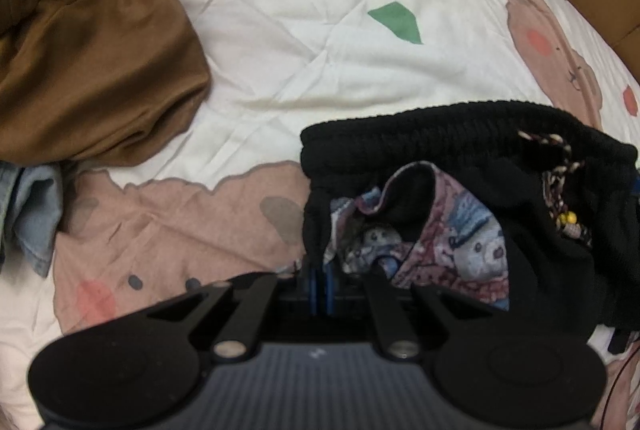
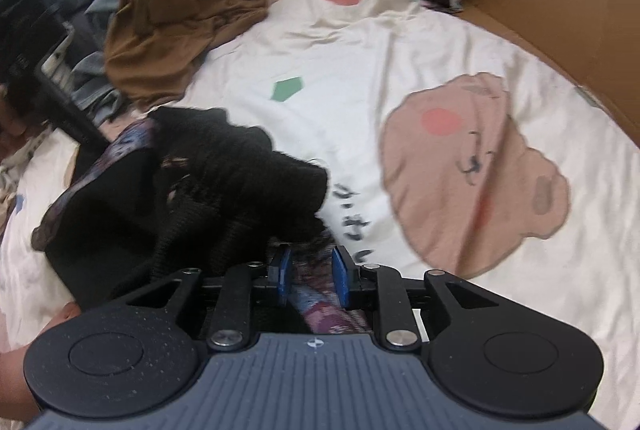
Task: Fold clothes
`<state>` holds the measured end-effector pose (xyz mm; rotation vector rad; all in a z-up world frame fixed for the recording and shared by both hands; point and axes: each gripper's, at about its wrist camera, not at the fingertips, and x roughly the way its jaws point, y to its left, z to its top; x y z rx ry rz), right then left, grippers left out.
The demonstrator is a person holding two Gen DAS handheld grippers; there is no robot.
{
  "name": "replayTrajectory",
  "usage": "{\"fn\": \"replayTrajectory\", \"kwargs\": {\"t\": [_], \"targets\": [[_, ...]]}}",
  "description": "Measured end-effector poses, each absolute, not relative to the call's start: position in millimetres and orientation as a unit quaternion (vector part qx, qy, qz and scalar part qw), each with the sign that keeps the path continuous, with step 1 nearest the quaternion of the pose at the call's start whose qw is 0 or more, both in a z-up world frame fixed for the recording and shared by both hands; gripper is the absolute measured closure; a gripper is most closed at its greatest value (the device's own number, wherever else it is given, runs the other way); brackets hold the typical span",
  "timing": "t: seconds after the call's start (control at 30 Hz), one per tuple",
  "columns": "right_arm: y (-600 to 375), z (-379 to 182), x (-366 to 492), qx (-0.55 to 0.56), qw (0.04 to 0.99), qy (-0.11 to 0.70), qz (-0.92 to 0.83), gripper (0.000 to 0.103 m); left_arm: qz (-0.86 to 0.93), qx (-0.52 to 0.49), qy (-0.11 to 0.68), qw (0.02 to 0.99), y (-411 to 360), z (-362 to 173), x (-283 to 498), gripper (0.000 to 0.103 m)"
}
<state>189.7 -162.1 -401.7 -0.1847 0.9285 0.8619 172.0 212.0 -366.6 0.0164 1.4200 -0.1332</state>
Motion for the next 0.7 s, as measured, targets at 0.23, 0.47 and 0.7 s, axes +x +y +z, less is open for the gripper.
{"fn": "replayTrajectory", "kwargs": {"t": [0.23,0.47,0.7], "targets": [[-163.9,-414.1,205.2,-0.090,0.794,0.453,0.395,0.074,-0.060,0.008,0.652,0.756,210.8,-366.5,172.3,0.098],[-152.6,-417.9,208.6,-0.099,0.772,0.459,0.428,0.074,-0.060,0.009,0.653,0.755,209.8,-365.8,173.6,0.098],[-146.9,-415.1,210.8,-0.093,0.745,0.466,0.469,0.074,-0.061,0.011,0.652,0.756,208.9,-365.9,172.5,0.098]]}}
